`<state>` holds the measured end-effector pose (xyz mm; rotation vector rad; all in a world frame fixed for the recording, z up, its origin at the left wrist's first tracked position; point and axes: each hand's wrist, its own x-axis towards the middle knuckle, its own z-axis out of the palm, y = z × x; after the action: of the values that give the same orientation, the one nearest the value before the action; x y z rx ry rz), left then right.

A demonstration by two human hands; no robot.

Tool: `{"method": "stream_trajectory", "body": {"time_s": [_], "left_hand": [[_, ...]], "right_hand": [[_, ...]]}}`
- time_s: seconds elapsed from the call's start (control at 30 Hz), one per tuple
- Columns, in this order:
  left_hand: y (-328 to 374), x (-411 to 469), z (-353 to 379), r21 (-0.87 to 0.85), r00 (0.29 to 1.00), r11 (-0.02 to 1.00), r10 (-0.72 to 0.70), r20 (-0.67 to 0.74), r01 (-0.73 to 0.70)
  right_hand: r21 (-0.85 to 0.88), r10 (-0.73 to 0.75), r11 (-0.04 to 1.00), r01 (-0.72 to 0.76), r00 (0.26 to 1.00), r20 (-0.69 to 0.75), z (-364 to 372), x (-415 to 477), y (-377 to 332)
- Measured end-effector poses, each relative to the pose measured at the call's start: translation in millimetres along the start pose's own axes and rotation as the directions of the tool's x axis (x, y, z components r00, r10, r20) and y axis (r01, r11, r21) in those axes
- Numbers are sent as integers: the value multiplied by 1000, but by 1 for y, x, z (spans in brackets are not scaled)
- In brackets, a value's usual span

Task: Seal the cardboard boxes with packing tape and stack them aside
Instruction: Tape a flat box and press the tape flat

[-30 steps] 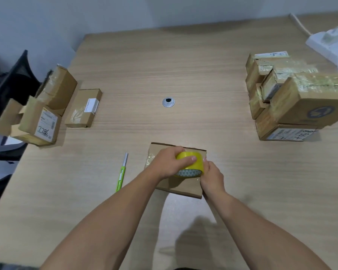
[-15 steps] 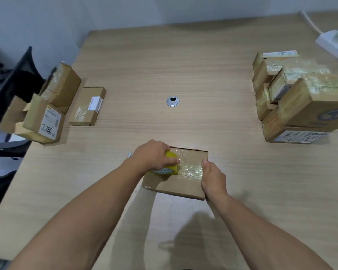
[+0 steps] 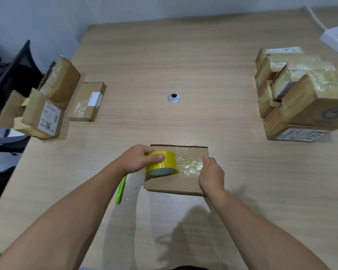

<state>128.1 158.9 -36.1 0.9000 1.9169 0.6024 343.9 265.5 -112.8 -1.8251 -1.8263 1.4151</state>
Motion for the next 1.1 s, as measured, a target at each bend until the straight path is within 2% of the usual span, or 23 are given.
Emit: {"method": "stream_trajectory", "body": {"time_s": [0.07,0.13,0.2,0.3,0.37,0.43,0.5,0.57,0.6,0.67,0.73,0.83,1.1], "left_hand": [[6,4,-9,216,1000,976,-2,-12,4],[13,6,-17,487,999,873,16,-30,0],[15,9,-20,591,998,806,8,-66,33],[11,9,-16,560,997,828,23,-73,22],[5,2,-17,421,998,907,49,-44,-26],[-4,-7,-23,273,998,962,32,-57,-15],[-12,-13,-29,240,997,971,-1,-72,18],[-16,-12,-32,308,996,950,-19,-88,45],[-17,-9,-33,397,995,915,-29,-100,66],[-18,-4,-33,619,987,772,-74,-143,148],[-24,-1,-27,691,973,687,-133,-187,227],[-32,-2,-16,697,963,664,-184,-198,270],[-35,2,-12,671,972,705,-196,-127,230]], "right_hand": [[-28,-23,999,22,1000,-8,0,0,2],[-48,-32,998,32,999,-5,2,0,1],[-59,-39,998,39,999,0,2,0,0],[-47,-42,998,42,999,-9,-1,0,2],[-35,-50,998,49,999,-20,-3,-2,2],[-36,-57,998,56,998,-29,-3,-3,2],[-42,-52,998,51,998,-21,-2,-4,2],[-43,-44,998,44,999,-9,-1,-4,2],[-39,-36,999,36,999,-8,-2,-4,2],[-32,-22,999,21,1000,-10,-4,-6,2],[-28,-13,1000,13,1000,-4,-6,-7,2],[-24,-24,999,24,1000,-9,-8,-9,5],[-14,-82,997,81,995,-65,-13,-8,7]]}}
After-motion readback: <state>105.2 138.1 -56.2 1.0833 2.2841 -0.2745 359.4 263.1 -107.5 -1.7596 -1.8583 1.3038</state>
